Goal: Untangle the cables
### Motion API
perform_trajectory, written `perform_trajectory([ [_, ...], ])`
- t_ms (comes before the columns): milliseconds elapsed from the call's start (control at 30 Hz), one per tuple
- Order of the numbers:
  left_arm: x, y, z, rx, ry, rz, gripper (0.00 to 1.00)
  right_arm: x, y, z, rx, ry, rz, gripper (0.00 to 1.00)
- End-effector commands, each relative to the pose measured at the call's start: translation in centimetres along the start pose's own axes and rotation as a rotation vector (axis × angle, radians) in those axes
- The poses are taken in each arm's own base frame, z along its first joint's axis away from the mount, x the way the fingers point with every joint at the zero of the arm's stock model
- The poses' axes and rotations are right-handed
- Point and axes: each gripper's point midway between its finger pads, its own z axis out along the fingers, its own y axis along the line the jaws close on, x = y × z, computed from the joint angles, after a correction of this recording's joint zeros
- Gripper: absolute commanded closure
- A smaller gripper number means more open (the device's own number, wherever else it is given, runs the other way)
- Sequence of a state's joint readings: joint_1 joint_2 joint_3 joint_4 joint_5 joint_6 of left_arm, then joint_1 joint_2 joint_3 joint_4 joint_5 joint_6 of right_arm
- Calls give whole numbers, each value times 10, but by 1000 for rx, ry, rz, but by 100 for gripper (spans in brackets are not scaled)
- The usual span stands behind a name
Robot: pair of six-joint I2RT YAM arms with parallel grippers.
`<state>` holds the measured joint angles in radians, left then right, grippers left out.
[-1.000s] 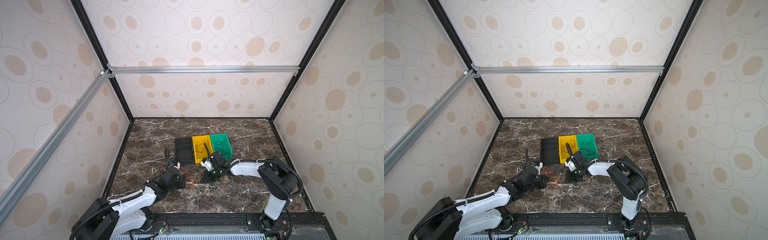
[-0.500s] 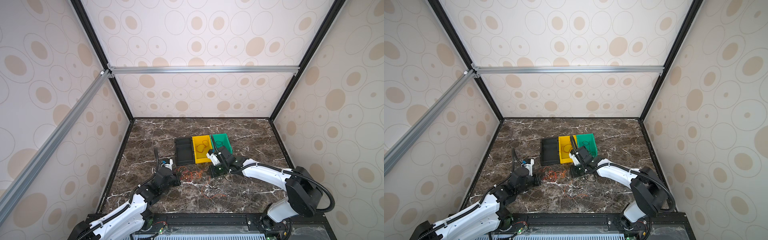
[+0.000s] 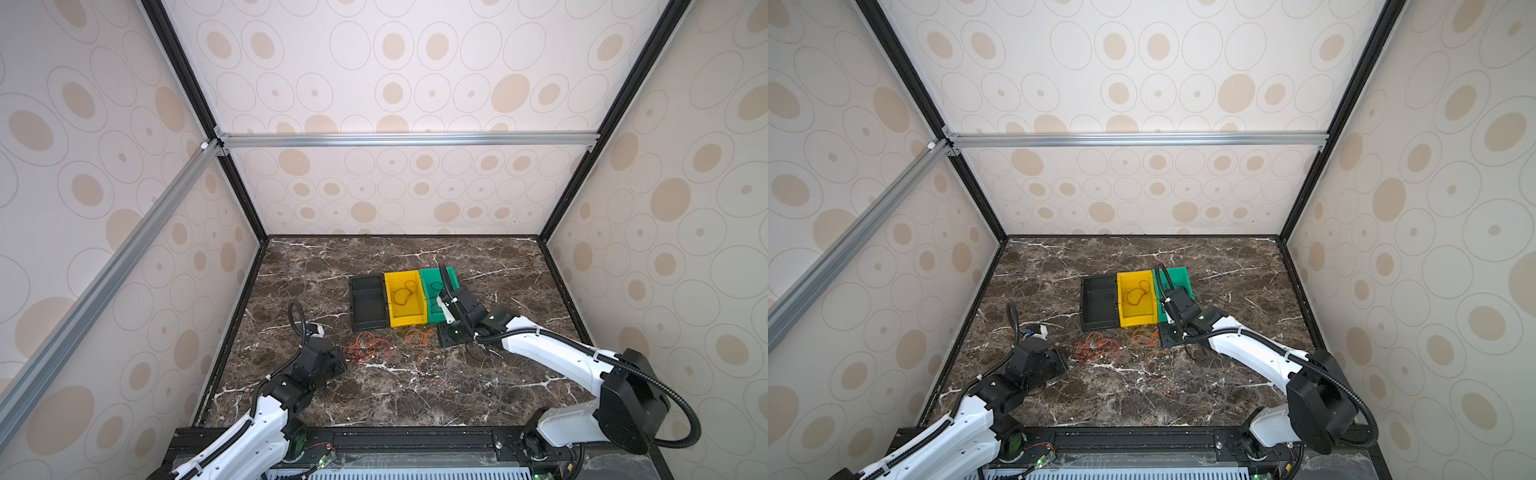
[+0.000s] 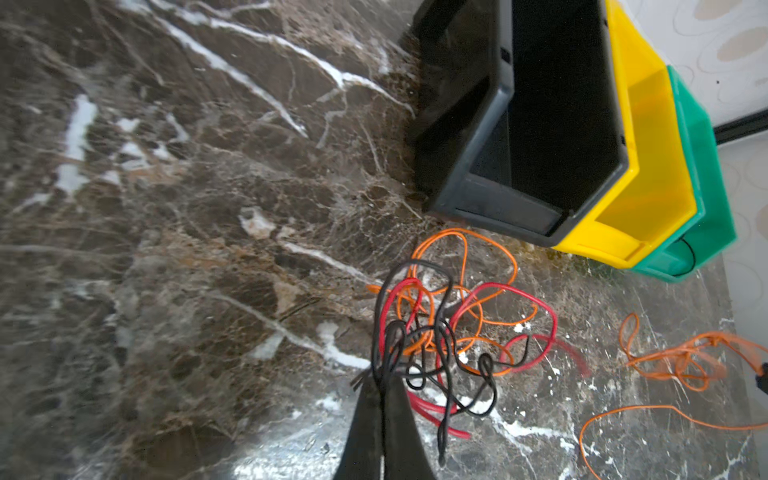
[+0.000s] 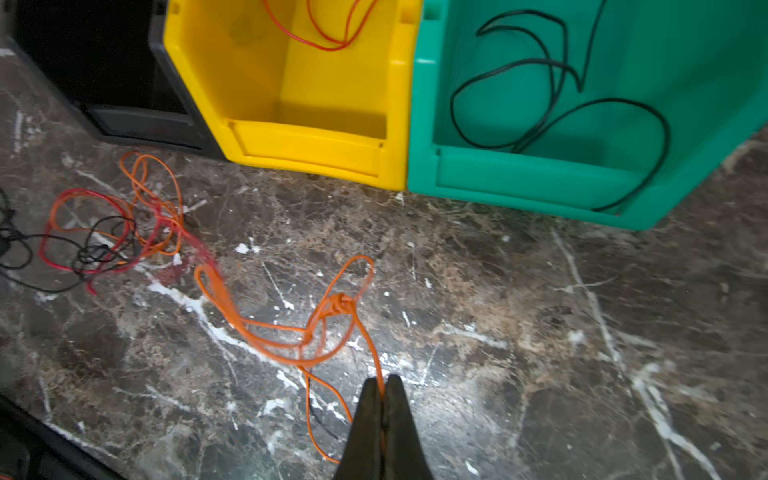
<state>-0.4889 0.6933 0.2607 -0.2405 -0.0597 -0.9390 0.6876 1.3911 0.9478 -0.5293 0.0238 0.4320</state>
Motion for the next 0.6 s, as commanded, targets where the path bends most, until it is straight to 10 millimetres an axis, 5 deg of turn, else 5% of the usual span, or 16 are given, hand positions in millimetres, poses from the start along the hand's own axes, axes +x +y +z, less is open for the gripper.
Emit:
perform_trajectory([
  [0,0,21,-2,-77,-17,-57,100,-6,-19,-16,98,-17,-3,100],
  [133,10,13,5,-37,47,-32,96,-12,1,-25,-14,-37,-43,100],
  [400,-5,-18,1,-21,125,169,42,-19,59,-57,-352,-96,-157,100],
  [567,-18,-44,-9,27,155,251,25,-16,77,-62,-460,-82,-185,100],
])
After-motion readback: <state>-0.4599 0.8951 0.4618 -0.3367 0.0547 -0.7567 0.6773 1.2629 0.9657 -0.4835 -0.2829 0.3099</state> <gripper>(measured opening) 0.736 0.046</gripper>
